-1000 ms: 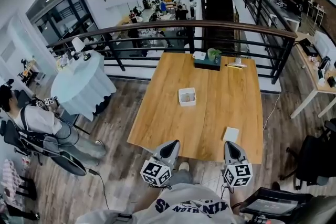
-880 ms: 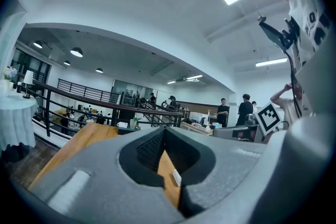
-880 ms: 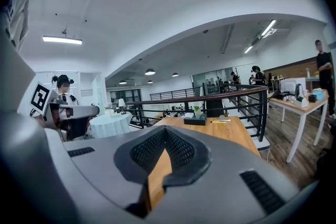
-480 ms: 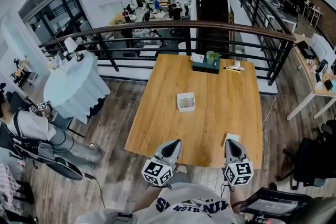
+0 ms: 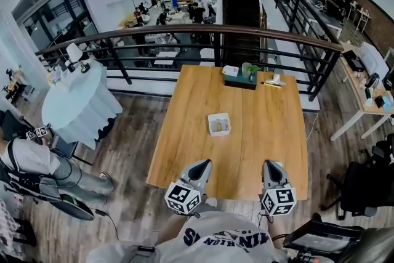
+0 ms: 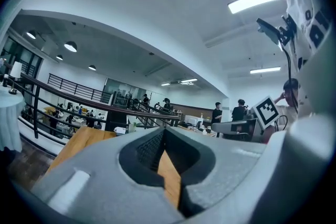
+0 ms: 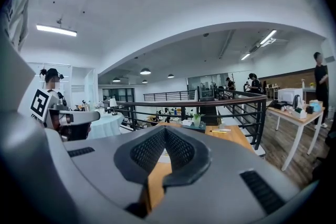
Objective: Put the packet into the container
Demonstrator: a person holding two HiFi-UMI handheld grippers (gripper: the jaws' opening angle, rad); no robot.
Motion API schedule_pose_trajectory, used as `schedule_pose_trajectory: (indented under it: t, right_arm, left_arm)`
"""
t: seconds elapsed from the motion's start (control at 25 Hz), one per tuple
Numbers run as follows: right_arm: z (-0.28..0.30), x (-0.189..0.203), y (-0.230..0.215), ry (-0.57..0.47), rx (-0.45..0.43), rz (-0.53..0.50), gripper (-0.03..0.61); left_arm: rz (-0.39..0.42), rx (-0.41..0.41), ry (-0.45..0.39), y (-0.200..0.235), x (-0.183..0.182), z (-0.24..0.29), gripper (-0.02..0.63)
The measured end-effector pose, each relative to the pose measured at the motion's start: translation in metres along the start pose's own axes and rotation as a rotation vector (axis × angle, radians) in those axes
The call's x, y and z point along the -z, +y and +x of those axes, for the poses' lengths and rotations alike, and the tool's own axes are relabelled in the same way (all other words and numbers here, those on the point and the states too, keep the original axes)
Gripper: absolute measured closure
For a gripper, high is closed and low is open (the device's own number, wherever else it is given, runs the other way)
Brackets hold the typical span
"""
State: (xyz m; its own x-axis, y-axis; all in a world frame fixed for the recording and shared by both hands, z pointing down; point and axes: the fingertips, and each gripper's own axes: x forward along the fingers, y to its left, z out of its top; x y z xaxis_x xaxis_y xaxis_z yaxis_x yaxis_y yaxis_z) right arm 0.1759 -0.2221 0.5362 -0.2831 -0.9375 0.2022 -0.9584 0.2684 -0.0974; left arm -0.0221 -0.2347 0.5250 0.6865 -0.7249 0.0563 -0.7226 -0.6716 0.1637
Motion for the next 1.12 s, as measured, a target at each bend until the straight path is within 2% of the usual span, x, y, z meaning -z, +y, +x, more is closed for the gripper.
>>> schedule_pose_trajectory:
  t: [0.52,0.88,1.12]
  right_arm:
    - [0.037,0.003,0.044,0.015,0.046,0.01,0.571]
    - [0.048,0.005,0.052,0.058,0.039,-0.011,0.571]
    - [0.052,-0.002,0.055,0.052,0.018,-0.042,0.571]
  left_arm:
    - [-0.004,0.057,0.01,0.056,-0.002,-0.009,0.62]
    - [-0.024,0.059,-0.001,0.068,0.004,-0.01,0.62]
    - [-0.035,0.044,-0.01,0.069,0.012,-0.015,0.62]
